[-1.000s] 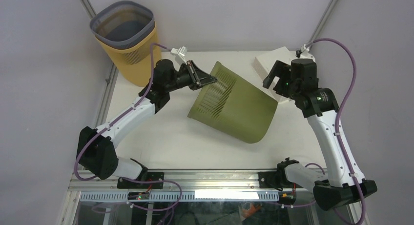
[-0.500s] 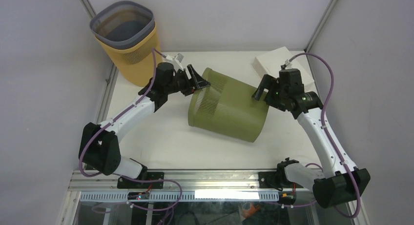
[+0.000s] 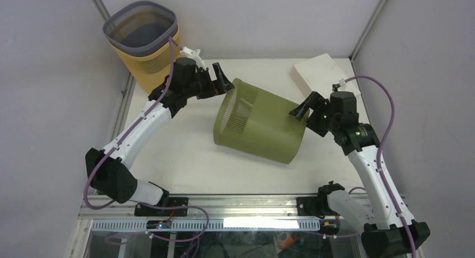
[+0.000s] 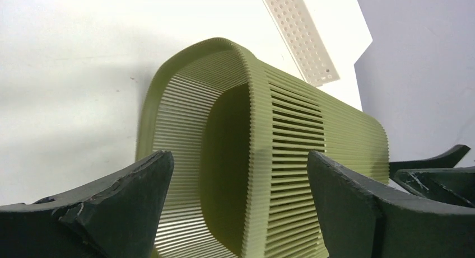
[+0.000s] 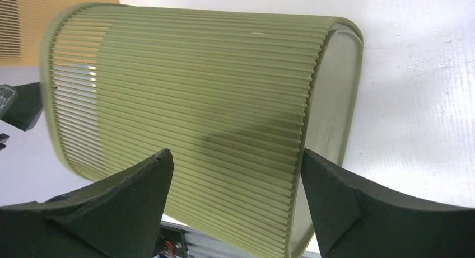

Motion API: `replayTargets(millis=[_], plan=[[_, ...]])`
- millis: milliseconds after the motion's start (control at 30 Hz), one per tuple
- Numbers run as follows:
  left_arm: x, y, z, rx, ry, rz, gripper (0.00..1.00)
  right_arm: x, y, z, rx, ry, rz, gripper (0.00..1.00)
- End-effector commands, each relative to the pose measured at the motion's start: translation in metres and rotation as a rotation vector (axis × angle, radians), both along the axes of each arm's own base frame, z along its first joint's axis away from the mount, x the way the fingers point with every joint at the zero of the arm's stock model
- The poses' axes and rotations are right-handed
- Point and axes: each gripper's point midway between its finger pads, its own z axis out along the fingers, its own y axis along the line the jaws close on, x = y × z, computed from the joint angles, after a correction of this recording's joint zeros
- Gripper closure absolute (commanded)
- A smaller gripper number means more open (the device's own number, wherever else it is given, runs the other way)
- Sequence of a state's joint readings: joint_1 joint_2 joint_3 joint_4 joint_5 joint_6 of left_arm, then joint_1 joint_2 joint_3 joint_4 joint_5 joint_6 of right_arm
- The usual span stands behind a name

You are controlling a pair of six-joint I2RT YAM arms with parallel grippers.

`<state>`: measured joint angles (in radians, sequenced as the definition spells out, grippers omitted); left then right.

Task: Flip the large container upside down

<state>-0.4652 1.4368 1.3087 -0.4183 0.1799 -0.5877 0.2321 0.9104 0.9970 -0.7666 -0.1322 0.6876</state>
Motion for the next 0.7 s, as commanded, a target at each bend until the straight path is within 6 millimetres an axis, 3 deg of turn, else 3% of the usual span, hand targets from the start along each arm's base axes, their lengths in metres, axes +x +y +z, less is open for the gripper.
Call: replayTargets(millis=[0, 167, 267, 400, 667], plan=[[-0.014, 0.015, 0.052, 0.056, -0.131, 0.014, 0.06, 0.003, 0.01, 0.037, 0.118, -0.125, -0.005, 0.15], [-0.031, 0.006, 0.067, 0.068, -0.148, -0.024, 0.06, 0.004, 0.011, 0.044, 0.136, -0.146, -0.009, 0.19], [-0.041, -0.004, 0.065, 0.073, -0.133, -0.058, 0.06, 0.005, 0.016, 0.042, 0.163, -0.14, 0.0, 0.21], [-0.039, 0.001, 0.05, 0.118, -0.112, -0.021, 0.06, 0.007, 0.021, 0.038, 0.208, -0.138, -0.002, 0.27], [-0.039, 0.004, 0.051, 0.136, -0.12, -0.012, 0.05, 0.007, 0.025, 0.032, 0.24, -0.125, -0.001, 0.29]])
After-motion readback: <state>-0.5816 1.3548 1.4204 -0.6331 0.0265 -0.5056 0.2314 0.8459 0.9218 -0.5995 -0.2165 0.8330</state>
